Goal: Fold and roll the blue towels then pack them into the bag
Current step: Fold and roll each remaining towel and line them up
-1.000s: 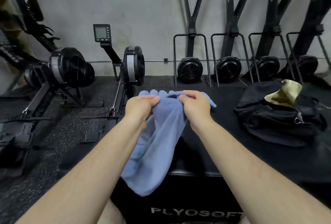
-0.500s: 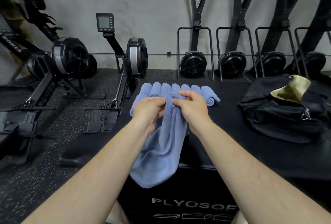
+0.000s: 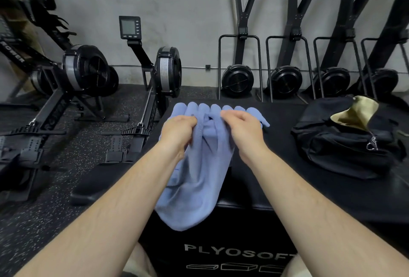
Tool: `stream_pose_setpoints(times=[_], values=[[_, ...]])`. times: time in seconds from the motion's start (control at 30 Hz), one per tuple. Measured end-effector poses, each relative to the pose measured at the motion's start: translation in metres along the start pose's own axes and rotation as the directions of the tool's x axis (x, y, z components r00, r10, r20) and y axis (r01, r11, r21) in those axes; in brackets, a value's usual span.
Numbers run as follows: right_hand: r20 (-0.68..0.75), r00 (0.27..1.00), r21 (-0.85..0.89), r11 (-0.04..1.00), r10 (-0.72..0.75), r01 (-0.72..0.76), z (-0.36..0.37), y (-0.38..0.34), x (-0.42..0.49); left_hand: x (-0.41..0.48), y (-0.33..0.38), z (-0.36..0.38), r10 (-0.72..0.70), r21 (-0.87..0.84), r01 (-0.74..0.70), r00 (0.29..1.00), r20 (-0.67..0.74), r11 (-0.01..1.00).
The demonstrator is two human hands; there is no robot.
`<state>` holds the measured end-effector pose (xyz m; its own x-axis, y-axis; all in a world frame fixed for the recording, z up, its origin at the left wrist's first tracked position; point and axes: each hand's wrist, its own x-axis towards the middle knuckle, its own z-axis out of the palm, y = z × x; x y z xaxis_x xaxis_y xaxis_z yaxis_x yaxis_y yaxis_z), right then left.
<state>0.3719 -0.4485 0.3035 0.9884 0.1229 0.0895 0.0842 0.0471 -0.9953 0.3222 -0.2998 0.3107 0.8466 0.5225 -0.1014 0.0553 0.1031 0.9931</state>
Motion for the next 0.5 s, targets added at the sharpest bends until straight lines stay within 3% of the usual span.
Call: stream_pose_setpoints(times=[0.23,0.33,0.5], values=[[-0.169,0.986,-0.043,0.999,-0.002,-0.005,-0.046,-0.036,0.024,0.024,0.036,-0.054,0.040,-0.136,-0.076,0.967,-0.252,0.988],[-0.206,0.978,0.006,1.000,0.021,-0.020,-0.057,-0.056,0.032,0.031,0.057,-0.066,0.087,-0.197,-0.147,0.954,-0.286,0.969],[-0.212,0.976,-0.016,0.998,-0.059,0.057,-0.060,-0.082,0.040,0.032,0.088,-0.072,0.187,-0.194,-0.242,0.946,-0.263,0.951]])
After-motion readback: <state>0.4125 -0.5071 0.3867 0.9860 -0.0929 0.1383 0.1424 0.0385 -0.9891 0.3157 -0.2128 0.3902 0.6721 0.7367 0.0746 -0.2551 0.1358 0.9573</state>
